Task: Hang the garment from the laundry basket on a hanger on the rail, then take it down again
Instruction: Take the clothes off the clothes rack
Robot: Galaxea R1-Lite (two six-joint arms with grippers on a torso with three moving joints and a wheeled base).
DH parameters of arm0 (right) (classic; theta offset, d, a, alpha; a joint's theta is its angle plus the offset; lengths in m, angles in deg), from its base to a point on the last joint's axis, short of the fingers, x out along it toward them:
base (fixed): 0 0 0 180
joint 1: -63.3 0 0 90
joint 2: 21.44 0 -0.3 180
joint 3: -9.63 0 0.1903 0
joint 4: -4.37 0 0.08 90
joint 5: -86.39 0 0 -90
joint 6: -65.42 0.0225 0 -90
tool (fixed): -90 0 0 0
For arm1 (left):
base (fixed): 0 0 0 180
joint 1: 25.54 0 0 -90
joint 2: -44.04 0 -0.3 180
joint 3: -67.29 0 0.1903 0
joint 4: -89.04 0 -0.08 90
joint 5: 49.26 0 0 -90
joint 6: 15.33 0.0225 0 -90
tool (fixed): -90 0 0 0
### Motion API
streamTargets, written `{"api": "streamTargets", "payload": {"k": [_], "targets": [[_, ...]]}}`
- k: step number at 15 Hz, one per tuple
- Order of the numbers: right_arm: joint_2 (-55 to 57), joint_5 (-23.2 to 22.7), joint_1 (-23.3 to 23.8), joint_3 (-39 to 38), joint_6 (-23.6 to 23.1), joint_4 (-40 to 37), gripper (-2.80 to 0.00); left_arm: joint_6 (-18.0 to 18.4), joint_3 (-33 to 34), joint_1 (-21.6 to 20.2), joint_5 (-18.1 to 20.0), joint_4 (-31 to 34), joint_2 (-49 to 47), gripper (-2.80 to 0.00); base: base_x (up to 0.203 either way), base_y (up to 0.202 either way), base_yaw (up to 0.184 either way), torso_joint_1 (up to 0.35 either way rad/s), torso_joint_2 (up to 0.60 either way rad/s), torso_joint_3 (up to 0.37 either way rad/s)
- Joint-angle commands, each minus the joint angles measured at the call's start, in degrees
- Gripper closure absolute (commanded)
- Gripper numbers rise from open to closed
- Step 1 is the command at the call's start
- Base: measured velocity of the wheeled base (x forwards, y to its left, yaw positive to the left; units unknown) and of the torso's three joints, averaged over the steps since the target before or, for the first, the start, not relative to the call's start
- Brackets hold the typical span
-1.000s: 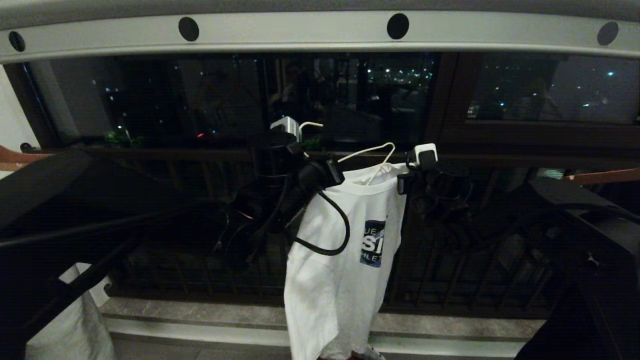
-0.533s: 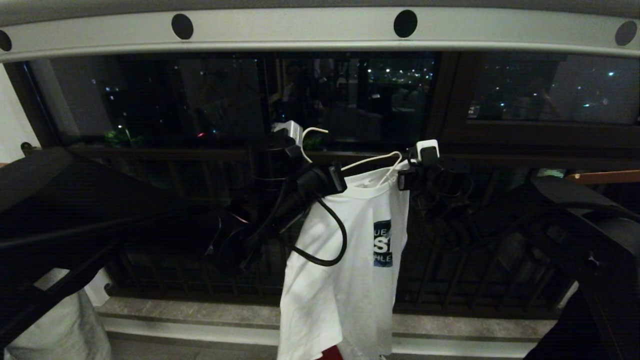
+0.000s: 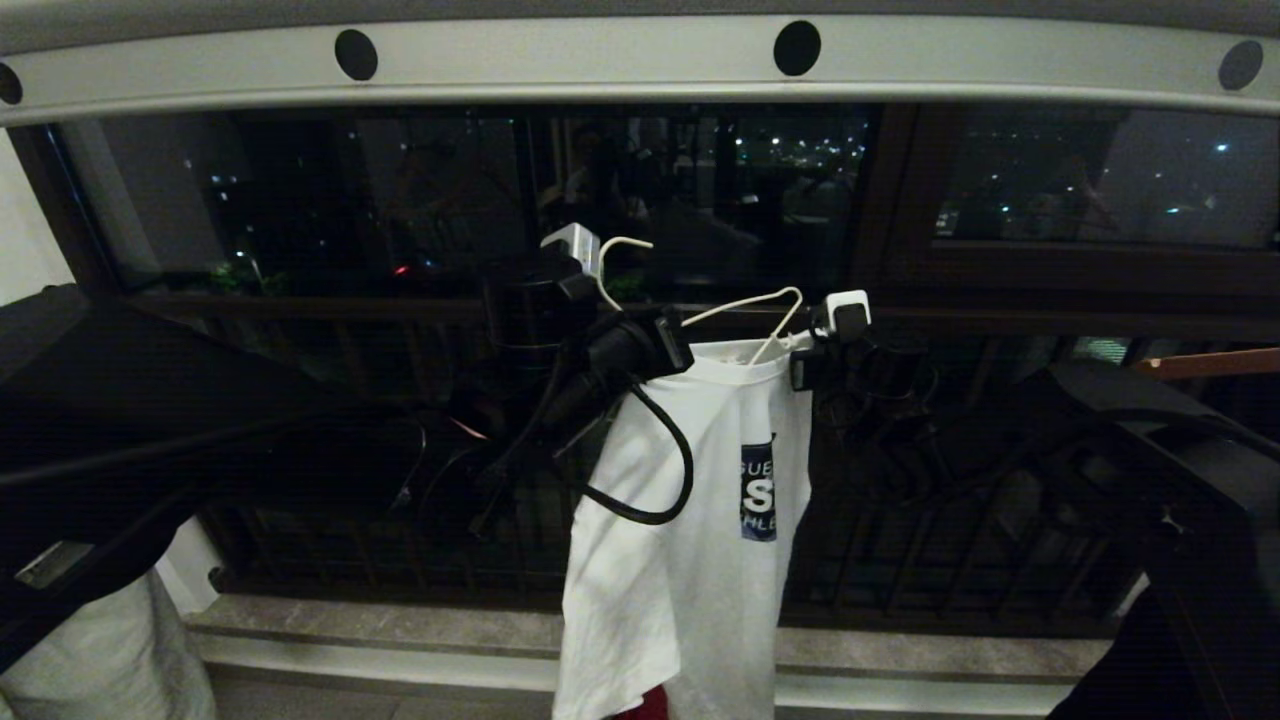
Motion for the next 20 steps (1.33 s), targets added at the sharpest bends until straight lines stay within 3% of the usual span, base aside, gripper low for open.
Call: {"api": "streamTargets", "payload": {"k": [1,9,13,20], "targets": [[0.78,0.11,-1.14,-0.48,-0.11,0.68,0.0,-0.33,0.07,0.02,-0.05,-0.28,0.2,0.0,0.0,0.0,0.0,0.0,0.0,0.0],[-0.01,0.55,-6.08,-4.36,-0.2,3.71,0.0,-0.5,-2.34,-0.23,-1.28,-1.64,-5.02,0.0,0.0,0.0,0.0,0.0,0.0,0.0],[0.07,0.81,-6.44,-4.27,-0.2,3.71,0.0,1.66,-4.36,-0.89,-3.92,-12.68,-12.59,0.0,0.0,0.0,0.0,0.0,0.0,0.0],[0.11,1.16,-7.96,-5.33,-0.25,4.41,0.0,7.03,-5.87,-1.72,-4.09,-20.78,-18.07,0.0,0.0,0.0,0.0,0.0,0.0,0.0]]}}
